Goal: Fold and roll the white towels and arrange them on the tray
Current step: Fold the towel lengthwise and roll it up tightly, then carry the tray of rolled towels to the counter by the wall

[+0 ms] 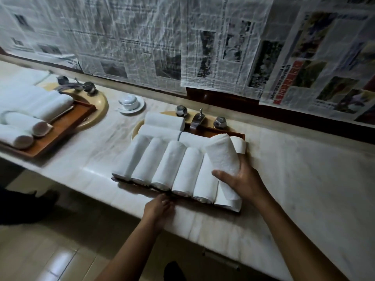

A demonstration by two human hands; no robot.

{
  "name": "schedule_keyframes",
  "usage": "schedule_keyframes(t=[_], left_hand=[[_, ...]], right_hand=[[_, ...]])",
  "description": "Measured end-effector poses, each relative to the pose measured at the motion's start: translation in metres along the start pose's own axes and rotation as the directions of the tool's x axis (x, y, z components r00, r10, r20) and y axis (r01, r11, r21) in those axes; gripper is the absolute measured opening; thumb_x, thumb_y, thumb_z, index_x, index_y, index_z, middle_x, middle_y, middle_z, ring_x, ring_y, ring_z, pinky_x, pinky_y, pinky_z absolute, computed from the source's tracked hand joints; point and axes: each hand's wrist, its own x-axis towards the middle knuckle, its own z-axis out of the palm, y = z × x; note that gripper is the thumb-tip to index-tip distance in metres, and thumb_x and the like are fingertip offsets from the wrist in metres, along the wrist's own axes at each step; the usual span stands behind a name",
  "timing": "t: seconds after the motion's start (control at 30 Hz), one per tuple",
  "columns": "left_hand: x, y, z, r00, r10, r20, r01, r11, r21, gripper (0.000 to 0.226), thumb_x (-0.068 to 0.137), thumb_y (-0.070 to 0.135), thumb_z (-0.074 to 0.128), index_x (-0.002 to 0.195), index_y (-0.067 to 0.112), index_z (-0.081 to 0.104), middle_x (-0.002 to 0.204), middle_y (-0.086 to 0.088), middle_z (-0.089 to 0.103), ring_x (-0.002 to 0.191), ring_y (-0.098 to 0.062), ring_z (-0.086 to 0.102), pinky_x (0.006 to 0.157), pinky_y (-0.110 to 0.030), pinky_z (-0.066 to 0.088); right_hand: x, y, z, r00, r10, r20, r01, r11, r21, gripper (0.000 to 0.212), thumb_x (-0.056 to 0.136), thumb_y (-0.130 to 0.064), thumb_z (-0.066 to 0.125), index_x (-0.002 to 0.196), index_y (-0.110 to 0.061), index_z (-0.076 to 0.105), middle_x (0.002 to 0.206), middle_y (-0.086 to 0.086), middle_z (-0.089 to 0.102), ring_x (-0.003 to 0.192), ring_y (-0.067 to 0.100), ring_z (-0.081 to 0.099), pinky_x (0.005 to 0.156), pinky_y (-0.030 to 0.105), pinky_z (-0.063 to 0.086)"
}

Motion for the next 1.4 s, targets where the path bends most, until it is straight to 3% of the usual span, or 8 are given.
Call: schedule_keyframes(t=[0.2, 0.33, 0.47, 0.8, 1.07, 1.2, 1.3, 1.4], left_hand=[[0.013, 0.015, 0.005, 0.999, 0.051, 0.009, -0.051, 0.994, 0.097, 0.012, 0.103, 0.011, 0.054, 0.113, 0.003, 0.055, 0.097, -0.013, 0.063, 0.078, -0.022, 0.064, 0.062, -0.030, 0.057], [0.012, 0.012, -0.002, 0.996, 0.082, 0.022, -0.084, 0.992, 0.094, 0.013, 0.103, 0.011, 0.054, 0.113, 0.002, 0.055, 0.108, -0.018, 0.062, 0.080, -0.024, 0.065, 0.065, -0.033, 0.057], [0.001, 0.002, -0.020, 0.995, 0.102, 0.001, -0.102, 0.988, 0.118, 0.009, 0.105, 0.013, 0.053, 0.101, 0.006, 0.057, 0.093, -0.012, 0.064, 0.075, -0.022, 0.065, 0.061, -0.031, 0.054], [-0.016, -0.037, -0.060, 0.992, 0.123, -0.010, -0.123, 0.992, 0.003, 0.016, 0.106, 0.004, 0.048, 0.114, 0.000, 0.061, 0.104, -0.021, 0.065, 0.091, -0.033, 0.063, 0.076, -0.038, 0.057], [-0.023, -0.046, -0.058, 0.981, 0.192, -0.023, -0.192, 0.981, 0.019, 0.024, 0.102, -0.009, 0.048, 0.121, -0.002, 0.060, 0.093, -0.012, 0.068, 0.080, -0.024, 0.064, 0.071, -0.032, 0.055], [-0.028, -0.047, -0.051, 0.977, 0.208, -0.049, -0.210, 0.976, -0.055, 0.023, 0.104, -0.006, 0.043, 0.116, 0.002, 0.061, 0.094, -0.013, 0.067, 0.083, -0.027, 0.062, 0.074, -0.036, 0.051], [-0.031, -0.045, -0.045, 0.973, 0.214, -0.088, -0.222, 0.970, -0.103, 0.021, 0.105, -0.003, 0.042, 0.108, 0.004, 0.062, 0.096, -0.015, 0.067, 0.085, -0.030, 0.062, 0.076, -0.038, 0.050], [-0.032, -0.046, -0.041, 0.967, 0.210, -0.143, -0.231, 0.961, -0.153, 0.017, 0.105, -0.002, 0.044, 0.105, 0.003, 0.060, 0.096, -0.016, 0.066, 0.082, -0.029, 0.061, 0.079, -0.041, 0.051]], right_hand=[[0.013, -0.015, 0.015, 0.999, 0.007, -0.048, -0.009, 1.000, -0.028, 0.066, 0.079, -0.053, 0.082, 0.129, -0.033, 0.044, 0.114, -0.015, 0.057, 0.096, 0.001, 0.058, 0.073, 0.019, 0.045], [0.029, -0.021, 0.010, 1.000, -0.021, -0.022, 0.019, 0.994, -0.110, 0.073, 0.082, -0.053, 0.078, 0.138, -0.023, 0.045, 0.122, -0.007, 0.057, 0.108, 0.015, 0.059, 0.076, 0.023, 0.046], [0.059, -0.030, -0.007, 0.996, -0.092, -0.002, 0.089, 0.968, -0.236, 0.073, 0.074, -0.059, 0.074, 0.131, -0.019, 0.052, 0.122, 0.000, 0.060, 0.108, 0.020, 0.060, 0.087, 0.039, 0.052], [0.145, -0.028, -0.002, 0.972, -0.018, 0.236, 0.124, 0.887, -0.444, 0.078, 0.084, -0.053, 0.077, 0.144, -0.025, 0.037, 0.139, 0.008, 0.053, 0.119, 0.029, 0.056, 0.097, 0.042, 0.049], [0.202, -0.016, 0.028, 0.898, 0.066, 0.436, 0.180, 0.849, -0.497, 0.065, 0.080, -0.056, 0.077, 0.128, -0.028, 0.044, 0.122, -0.001, 0.058, 0.106, 0.020, 0.059, 0.087, 0.036, 0.048], [0.215, 0.004, 0.035, 0.859, 0.091, 0.503, 0.195, 0.851, -0.488, 0.042, 0.086, -0.052, 0.071, 0.119, -0.029, 0.058, 0.122, 0.001, 0.064, 0.101, 0.016, 0.060, 0.072, 0.031, 0.041], [0.218, 0.018, 0.035, 0.852, 0.049, 0.522, 0.230, 0.859, -0.456, 0.067, 0.078, -0.066, 0.055, 0.132, -0.028, 0.065, 0.135, 0.008, 0.063, 0.115, 0.020, 0.060, 0.089, 0.032, 0.043], [0.213, 0.032, 0.035, 0.876, -0.011, 0.482, 0.241, 0.876, -0.417, 0.085, 0.075, -0.070, 0.055, 0.150, -0.029, 0.050, 0.150, 0.010, 0.050, 0.135, 0.025, 0.050, 0.114, 0.041, 0.039]])
